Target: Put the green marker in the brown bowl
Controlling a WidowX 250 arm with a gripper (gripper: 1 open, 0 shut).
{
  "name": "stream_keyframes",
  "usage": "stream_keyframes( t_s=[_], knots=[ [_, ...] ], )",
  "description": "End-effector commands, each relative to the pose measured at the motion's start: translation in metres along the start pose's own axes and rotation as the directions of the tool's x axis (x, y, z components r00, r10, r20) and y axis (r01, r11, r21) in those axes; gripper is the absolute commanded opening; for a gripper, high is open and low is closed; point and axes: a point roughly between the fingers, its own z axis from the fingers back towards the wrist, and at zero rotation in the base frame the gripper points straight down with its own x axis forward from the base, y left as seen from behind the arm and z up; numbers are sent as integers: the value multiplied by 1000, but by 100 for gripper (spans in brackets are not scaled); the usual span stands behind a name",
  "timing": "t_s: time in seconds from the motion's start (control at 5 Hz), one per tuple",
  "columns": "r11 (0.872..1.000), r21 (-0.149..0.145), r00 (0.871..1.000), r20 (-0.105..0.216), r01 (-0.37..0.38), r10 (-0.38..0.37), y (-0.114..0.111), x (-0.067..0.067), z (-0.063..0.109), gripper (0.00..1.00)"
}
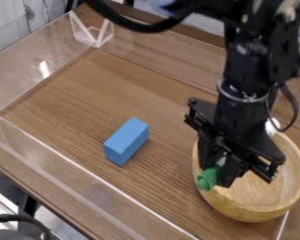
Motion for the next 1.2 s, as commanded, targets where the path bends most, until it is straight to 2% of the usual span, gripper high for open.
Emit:
stream_keyframes(
  t_s=[0.0, 0.8, 1.0],
  knots=[
    [1000, 4, 998, 61, 5, -5, -2, 7, 1, 0],
    [1000, -9, 989, 145, 7, -5, 5, 17, -8, 0],
    [1000, -16, 989, 148, -6, 8, 6, 18, -8, 100]
  ],
)
